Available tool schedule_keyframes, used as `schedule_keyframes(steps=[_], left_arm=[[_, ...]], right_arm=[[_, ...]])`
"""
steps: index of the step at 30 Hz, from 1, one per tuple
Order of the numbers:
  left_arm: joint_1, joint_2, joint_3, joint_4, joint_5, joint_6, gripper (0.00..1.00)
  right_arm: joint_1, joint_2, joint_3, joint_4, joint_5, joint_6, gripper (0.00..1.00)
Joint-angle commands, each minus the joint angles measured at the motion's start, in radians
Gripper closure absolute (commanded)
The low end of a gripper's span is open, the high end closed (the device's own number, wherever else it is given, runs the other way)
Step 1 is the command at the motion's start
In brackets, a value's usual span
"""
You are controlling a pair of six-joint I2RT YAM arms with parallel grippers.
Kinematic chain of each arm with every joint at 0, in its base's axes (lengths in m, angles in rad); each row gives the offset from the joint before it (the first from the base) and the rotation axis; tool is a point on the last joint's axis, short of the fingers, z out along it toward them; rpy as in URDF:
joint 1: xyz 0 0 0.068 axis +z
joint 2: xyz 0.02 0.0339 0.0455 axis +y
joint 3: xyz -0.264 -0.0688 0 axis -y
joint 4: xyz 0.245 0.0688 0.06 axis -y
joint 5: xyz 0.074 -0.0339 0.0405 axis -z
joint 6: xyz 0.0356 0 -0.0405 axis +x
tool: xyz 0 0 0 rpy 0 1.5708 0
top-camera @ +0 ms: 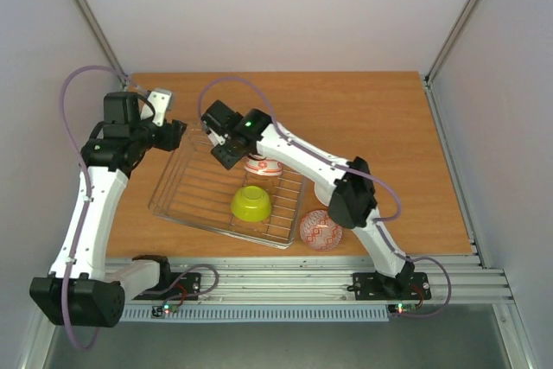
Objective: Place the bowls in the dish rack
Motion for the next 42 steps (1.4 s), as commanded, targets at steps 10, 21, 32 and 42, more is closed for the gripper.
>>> schedule_keyframes(steps=[10, 21, 32, 42], left_arm=[[0.057, -0.030, 0.014, 0.003, 0.092, -0.017, 0.40], [0.060, -0.030, 0.010, 0.008, 0.121, -0.026, 0.40], [0.061, -0.031, 0.021, -0.001, 0.125, -0.028, 0.39], [0.060, -0.032, 0.016, 0.002, 0.122, -0.027, 0.39]], right_arm=[[0.107, 0.299, 0.339, -0.131, 0.423, -0.202, 0.99], [0.156, 0.401, 0.337, -0.120, 0.649, -0.275, 0.99], [0.187, 0.483, 0.327, -0.100, 0.734, -0.322, 0.70], [0.206, 0.433, 0.268, -0.038, 0.682, -0.330, 0.01]])
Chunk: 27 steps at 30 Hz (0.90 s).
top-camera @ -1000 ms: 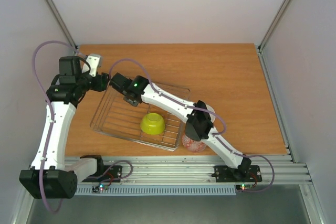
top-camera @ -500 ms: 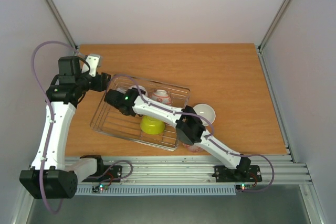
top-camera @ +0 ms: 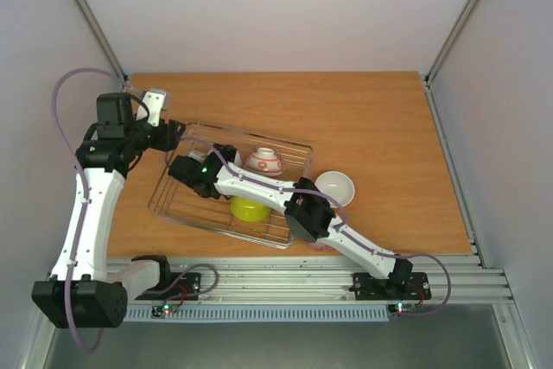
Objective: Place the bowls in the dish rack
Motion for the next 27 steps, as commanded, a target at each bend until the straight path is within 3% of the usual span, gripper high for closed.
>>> schedule_keyframes(steps=[1, 13, 19, 27], left_arm=[[-0.004, -0.020, 0.016, 0.017, 0.023, -0.003, 0.39], [-0.002, -0.021, 0.008, 0.022, 0.026, 0.000, 0.39], [0.003, -0.029, 0.007, 0.019, 0.029, 0.000, 0.39], [0.005, -0.032, -0.001, 0.019, 0.064, -0.007, 0.39]], right_arm=[[0.022, -0.027, -0.020, 0.032, -0.064, 0.006, 0.01], [0.055, -0.227, -0.076, -0.012, -0.324, 0.068, 0.01], [0.042, -0.372, -0.123, 0.000, -0.333, 0.117, 0.01], [-0.186, -0.750, -0.414, 0.056, -0.405, 0.326, 0.06]])
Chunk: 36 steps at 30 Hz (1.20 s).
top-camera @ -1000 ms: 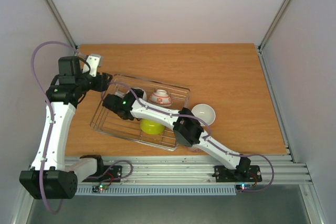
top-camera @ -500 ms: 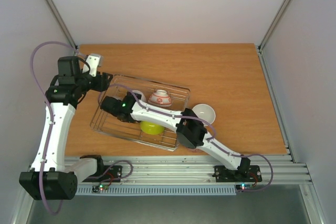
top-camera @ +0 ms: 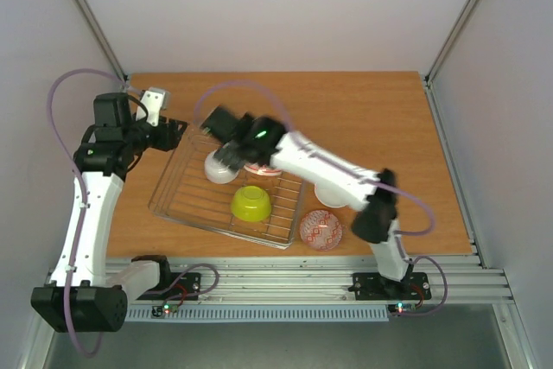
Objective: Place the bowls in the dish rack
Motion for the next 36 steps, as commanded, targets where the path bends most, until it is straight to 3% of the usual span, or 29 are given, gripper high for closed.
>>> schedule_keyframes(steps=[1, 7, 14, 18, 27, 36], left_arm=[[0.001, -0.008, -0.005, -0.002, 0.038, 0.004, 0.39], [0.001, 0.009, -0.005, -0.001, 0.071, -0.007, 0.39], [0.001, 0.028, 0.000, -0.005, 0.083, -0.009, 0.39], [0.001, 0.038, 0.003, -0.009, 0.094, -0.010, 0.39], [0.001, 0.057, 0.007, -0.013, 0.103, -0.012, 0.39], [0.001, 0.063, 0.008, -0.016, 0.113, -0.010, 0.39]], right_arm=[[-0.178, -0.258, -0.188, 0.054, -0.038, 0.184, 0.08], [-0.393, -0.571, -0.519, 0.056, -0.094, 0.350, 0.21], [-0.509, -0.743, -0.889, 0.072, -0.214, 0.512, 0.45], [-0.563, -0.780, -1.070, 0.125, -0.269, 0.562, 0.51], [-0.652, -0.785, -1.284, 0.243, -0.349, 0.621, 0.53], [-0.681, -0.703, -1.372, 0.378, -0.401, 0.635, 0.60]])
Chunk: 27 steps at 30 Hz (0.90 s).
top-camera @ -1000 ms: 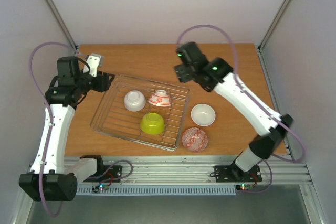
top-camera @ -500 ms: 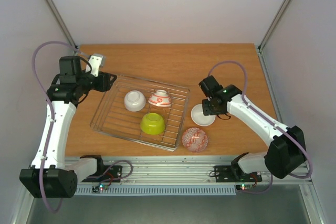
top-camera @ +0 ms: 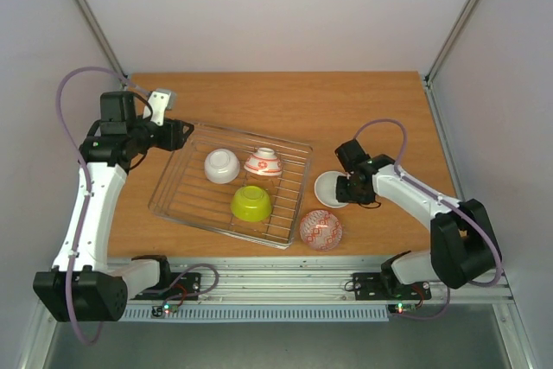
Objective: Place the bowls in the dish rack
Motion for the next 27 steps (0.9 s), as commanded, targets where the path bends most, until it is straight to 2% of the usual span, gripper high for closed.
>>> schedule_keyframes(steps=[1, 3, 4, 6, 7, 13, 17, 20, 23, 27], left_arm=[[0.002, 0.004, 0.010, -0.002, 0.019, -0.002, 0.39], [0.001, 0.005, 0.010, -0.003, 0.020, -0.001, 0.39], [0.002, 0.006, 0.009, -0.003, 0.020, -0.001, 0.39], [0.002, 0.007, 0.010, -0.002, 0.023, 0.000, 0.39], [0.001, 0.006, 0.008, -0.001, 0.025, 0.002, 0.39], [0.002, 0.009, 0.005, -0.001, 0.048, 0.001, 0.39], [0.002, 0.019, 0.003, -0.005, 0.092, -0.001, 0.39], [0.002, 0.035, 0.000, -0.011, 0.147, -0.001, 0.38], [0.000, 0.058, -0.004, -0.011, 0.206, -0.006, 0.36], [-0.003, 0.090, -0.002, -0.016, 0.281, -0.017, 0.35]], right_arm=[[-0.020, 0.038, -0.027, 0.103, -0.034, 0.024, 0.62], [-0.026, 0.050, -0.034, 0.120, -0.039, 0.025, 0.69], [-0.028, 0.055, -0.035, 0.123, -0.036, 0.026, 0.75], [-0.030, 0.054, -0.034, 0.119, -0.011, 0.036, 0.95], [-0.030, 0.045, -0.033, 0.115, 0.003, 0.042, 0.98], [-0.030, -0.078, 0.026, -0.002, 0.167, 0.046, 0.99], [-0.027, -0.195, 0.148, -0.095, 0.284, 0.014, 0.99], [0.002, -0.255, 0.261, -0.105, 0.288, -0.024, 0.99], [0.110, -0.203, 0.400, -0.116, 0.293, -0.079, 0.99], [0.331, -0.003, 0.596, -0.136, 0.364, -0.130, 0.99]])
